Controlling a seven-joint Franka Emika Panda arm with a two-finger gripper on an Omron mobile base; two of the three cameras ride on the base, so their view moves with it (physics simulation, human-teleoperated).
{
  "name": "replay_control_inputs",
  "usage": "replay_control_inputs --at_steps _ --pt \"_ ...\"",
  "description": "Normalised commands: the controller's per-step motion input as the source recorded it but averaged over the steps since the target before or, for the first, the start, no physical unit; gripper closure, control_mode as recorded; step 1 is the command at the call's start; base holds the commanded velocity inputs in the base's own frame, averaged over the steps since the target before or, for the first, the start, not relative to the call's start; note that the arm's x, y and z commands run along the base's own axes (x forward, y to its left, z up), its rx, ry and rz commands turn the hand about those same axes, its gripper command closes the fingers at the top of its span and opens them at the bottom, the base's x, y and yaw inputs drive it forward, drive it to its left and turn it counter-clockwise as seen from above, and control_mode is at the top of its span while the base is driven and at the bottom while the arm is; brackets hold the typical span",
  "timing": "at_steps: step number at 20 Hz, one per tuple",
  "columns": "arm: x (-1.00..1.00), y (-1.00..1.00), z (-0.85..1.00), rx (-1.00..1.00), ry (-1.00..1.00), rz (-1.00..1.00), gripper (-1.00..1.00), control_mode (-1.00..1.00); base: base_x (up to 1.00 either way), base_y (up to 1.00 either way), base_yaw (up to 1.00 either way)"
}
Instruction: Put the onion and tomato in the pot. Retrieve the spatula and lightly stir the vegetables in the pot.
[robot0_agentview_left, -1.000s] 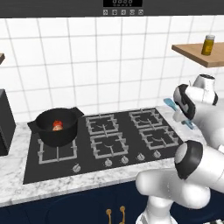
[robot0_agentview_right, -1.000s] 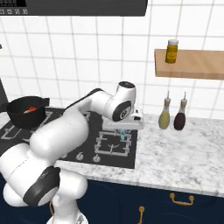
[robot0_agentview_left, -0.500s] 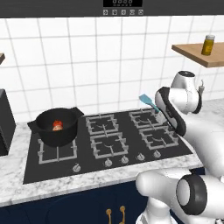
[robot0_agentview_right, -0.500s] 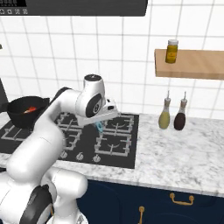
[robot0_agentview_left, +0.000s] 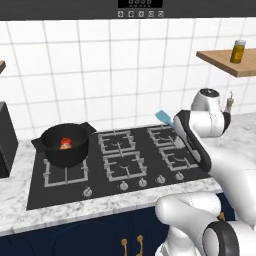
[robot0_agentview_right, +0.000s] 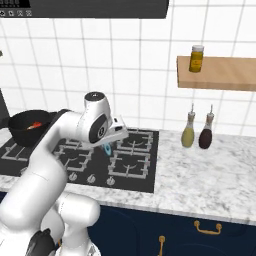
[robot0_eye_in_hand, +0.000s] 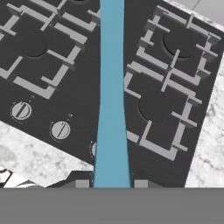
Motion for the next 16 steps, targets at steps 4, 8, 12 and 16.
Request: replay_control_inputs --at_steps 4,8,12,16 --pt "-0.20 0.00 0.00 0.00 0.00 0.01 1.00 -1.00 0.00 0.00 0.00" --pt "0.00 0.00 0.00 0.00 0.00 0.00 1.00 1.00 -0.04 0.00 0.00" --pt "0.00 0.00 0.00 0.00 0.00 0.00 1.00 1.00 -0.90 0.04 0.10" --pt "0.00 0.00 0.00 0.00 0.00 0.00 1.00 1.00 -0.24 0.87 0.10"
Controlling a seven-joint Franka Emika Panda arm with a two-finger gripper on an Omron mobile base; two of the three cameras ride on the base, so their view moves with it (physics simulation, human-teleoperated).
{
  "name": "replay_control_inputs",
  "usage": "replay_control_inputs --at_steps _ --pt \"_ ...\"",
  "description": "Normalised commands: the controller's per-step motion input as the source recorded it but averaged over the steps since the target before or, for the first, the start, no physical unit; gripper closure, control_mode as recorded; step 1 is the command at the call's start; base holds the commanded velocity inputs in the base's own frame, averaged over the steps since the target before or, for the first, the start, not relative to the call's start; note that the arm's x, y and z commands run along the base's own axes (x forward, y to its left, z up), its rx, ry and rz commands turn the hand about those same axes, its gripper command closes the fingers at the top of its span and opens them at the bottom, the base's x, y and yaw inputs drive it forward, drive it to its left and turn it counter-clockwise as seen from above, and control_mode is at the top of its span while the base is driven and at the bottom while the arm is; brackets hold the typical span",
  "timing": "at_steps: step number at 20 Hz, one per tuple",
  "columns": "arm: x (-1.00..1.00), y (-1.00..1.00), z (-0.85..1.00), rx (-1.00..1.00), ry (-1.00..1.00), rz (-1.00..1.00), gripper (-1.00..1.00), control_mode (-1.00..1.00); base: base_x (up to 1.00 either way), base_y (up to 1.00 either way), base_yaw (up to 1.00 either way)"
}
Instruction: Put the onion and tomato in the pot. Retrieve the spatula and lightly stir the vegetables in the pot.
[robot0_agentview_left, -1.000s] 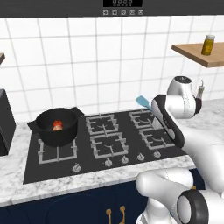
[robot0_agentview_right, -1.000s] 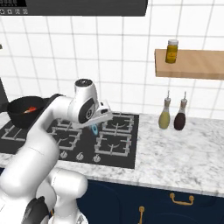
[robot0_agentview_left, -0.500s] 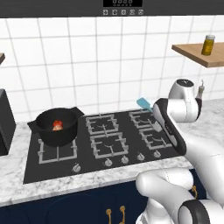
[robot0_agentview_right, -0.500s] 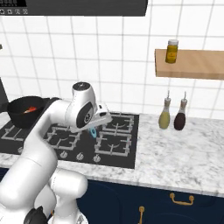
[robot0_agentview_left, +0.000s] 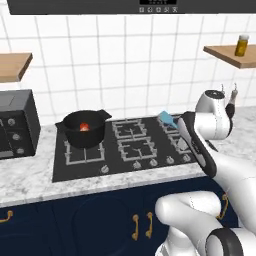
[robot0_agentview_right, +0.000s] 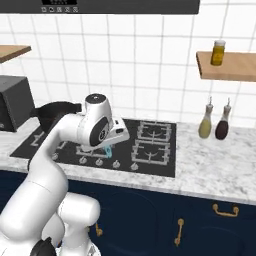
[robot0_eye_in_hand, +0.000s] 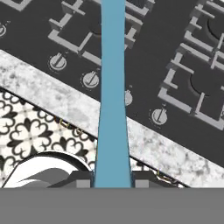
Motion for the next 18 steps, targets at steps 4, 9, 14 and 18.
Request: replay_control_inputs --at_steps 4,9,14,18 --pt "0.00 0.00 0.00 0.00 0.00 0.00 1.00 1.00 -0.20 1.00 0.07" --pt "0.00 0.00 0.00 0.00 0.00 0.00 1.00 1.00 0.01 0.89 0.00" --pt "0.00 0.00 0.00 0.00 0.00 0.00 1.00 1.00 0.17 0.38 -0.01" --pt "0.00 0.00 0.00 0.00 0.00 0.00 1.00 1.00 0.67 0.09 -0.04"
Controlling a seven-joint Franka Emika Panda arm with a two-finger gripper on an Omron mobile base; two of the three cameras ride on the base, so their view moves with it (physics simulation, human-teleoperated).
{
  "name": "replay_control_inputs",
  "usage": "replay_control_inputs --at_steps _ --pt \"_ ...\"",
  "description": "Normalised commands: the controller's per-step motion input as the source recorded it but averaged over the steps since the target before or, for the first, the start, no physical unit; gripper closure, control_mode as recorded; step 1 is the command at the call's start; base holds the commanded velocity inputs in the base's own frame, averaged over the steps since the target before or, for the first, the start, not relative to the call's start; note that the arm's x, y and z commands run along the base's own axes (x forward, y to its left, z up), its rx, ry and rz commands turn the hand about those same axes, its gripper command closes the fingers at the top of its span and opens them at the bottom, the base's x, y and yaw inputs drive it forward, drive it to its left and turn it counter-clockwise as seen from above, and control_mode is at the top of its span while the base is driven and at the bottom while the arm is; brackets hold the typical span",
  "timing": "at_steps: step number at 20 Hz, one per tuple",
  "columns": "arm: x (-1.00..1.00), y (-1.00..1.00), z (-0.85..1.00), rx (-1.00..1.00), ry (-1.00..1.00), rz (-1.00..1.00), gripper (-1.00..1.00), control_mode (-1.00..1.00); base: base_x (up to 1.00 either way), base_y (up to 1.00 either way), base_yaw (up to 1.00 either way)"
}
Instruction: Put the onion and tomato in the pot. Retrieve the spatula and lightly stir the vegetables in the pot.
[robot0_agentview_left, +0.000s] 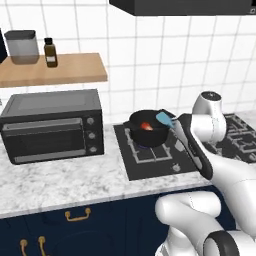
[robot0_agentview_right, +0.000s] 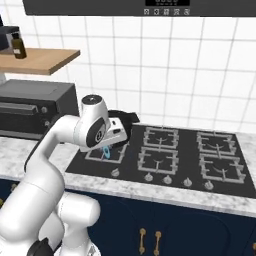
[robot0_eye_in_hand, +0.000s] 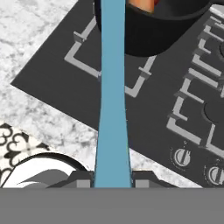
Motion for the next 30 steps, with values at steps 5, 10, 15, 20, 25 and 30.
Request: replay_control_inputs --at_steps 5,10,15,20,25,30 --pt "0.00 0.00 0.00 0.00 0.00 0.00 1.00 1.00 0.66 0.06 0.00" --pt "0.22 0.00 0.00 0.00 0.05 0.01 1.00 -1.00 0.50 0.01 0.00" --pt "0.11 -0.03 0.00 0.00 0.05 -0.02 1.00 -1.00 0.00 0.00 0.00" --pt "0.43 -0.43 -0.06 -0.06 0.00 -0.11 1.00 -1.00 0.00 0.00 0.00" --pt "0.26 -0.45 -0.02 -0.03 0.00 -0.07 1.00 -1.00 0.00 0.00 0.00" --pt "0.28 -0.06 0.02 0.00 0.17 0.11 1.00 -1.00 0.00 0.00 0.00"
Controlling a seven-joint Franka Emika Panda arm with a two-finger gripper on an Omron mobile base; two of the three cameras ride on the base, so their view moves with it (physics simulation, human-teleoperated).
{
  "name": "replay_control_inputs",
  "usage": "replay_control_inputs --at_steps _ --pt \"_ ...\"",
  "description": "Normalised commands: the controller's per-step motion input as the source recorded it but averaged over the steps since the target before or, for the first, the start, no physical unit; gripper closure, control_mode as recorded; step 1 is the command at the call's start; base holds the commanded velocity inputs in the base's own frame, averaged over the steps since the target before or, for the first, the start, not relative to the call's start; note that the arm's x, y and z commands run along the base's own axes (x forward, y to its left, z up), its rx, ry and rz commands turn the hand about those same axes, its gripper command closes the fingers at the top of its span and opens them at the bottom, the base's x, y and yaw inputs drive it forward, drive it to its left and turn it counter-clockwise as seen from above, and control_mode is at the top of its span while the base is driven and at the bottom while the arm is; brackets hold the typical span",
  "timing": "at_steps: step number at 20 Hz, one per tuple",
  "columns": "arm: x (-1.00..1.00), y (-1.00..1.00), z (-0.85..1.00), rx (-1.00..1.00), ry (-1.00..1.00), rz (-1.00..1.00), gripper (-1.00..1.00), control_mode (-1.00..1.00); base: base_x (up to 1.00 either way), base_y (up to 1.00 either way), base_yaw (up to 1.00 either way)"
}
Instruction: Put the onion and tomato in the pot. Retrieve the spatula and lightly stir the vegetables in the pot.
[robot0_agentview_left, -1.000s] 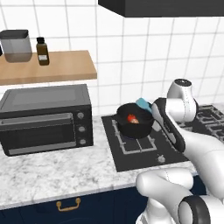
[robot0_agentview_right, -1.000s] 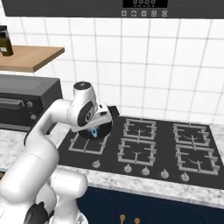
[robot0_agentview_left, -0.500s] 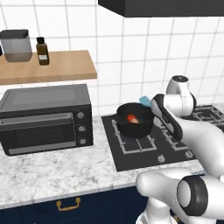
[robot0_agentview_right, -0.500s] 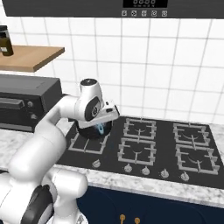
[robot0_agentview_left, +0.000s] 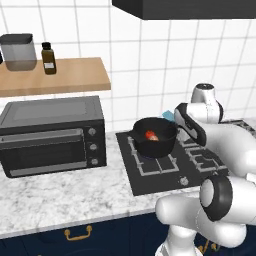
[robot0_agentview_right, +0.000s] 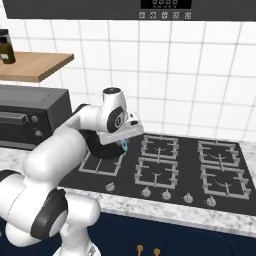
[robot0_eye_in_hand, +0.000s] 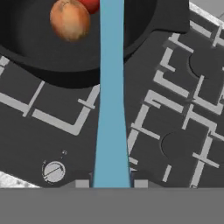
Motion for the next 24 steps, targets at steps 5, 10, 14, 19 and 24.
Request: replay_control_inputs --at_steps 5,10,14,19,24 --pt "0.07 0.00 0.10 -0.13 0.26 0.25 1.00 -1.00 0.00 0.00 0.00" --pt "0.01 0.00 0.31 -0.22 0.30 0.15 1.00 -1.00 0.00 0.00 0.00" --pt "0.37 0.07 0.22 -0.12 0.21 0.11 1.00 -1.00 0.00 0.00 0.00" --pt "0.33 0.01 0.02 -0.10 0.05 0.13 1.00 -1.00 0.00 0.00 0.00" --pt "0.25 0.00 0.00 -0.09 -0.02 0.15 1.00 -1.00 0.00 0.00 0.00"
